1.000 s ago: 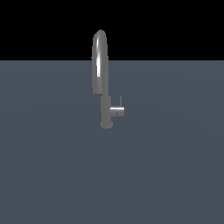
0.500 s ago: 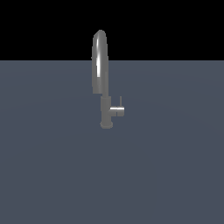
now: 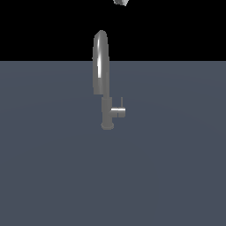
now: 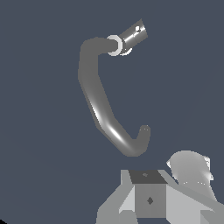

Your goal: Turn on the faucet by rotating a designated handle.

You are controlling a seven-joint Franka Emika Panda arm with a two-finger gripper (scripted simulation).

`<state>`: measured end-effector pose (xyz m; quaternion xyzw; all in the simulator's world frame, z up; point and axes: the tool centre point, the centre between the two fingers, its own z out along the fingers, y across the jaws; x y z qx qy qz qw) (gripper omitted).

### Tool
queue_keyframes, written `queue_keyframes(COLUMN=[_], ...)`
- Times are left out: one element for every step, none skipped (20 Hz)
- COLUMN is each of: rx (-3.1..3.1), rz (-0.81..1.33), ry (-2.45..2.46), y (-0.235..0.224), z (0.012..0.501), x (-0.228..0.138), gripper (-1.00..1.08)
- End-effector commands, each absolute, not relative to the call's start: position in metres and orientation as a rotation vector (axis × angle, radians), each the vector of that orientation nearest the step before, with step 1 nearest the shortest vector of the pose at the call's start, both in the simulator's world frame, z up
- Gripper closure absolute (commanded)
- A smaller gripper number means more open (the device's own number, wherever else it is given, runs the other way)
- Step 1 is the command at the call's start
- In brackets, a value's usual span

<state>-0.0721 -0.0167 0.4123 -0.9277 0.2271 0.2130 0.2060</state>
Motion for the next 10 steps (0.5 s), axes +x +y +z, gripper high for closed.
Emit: queue_keyframes(rx=[-2.522, -2.497, -2.471, -2.445, -2.418, -2.391, -2.363, -2.335, -2.307, -2.278], rz=[0.637, 0.654, 0.671, 0.688, 0.705, 0.721, 0.738, 0.754, 0.771, 0.787], ry=[0.676, 0.693, 0.71, 0.726, 0.743, 0.759, 0.775, 0.791, 0.807, 0.823], y=[-0.02, -0.021, -0.022, -0.023, -0.024, -0.025, -0.027, -0.028, -0.029, -0.03], z=[0.402, 0.398, 0.394, 0.389, 0.384, 0.38, 0.375, 0.37, 0.365, 0.359], x=[-0.059, -0.053, -0.048, -0.043, -0.038, -0.033, -0.028, -0.023, -0.018, -0.014], gripper=[1.08, 1.08, 1.08, 1.08, 1.08, 1.08, 1.08, 1.08, 1.08, 1.08])
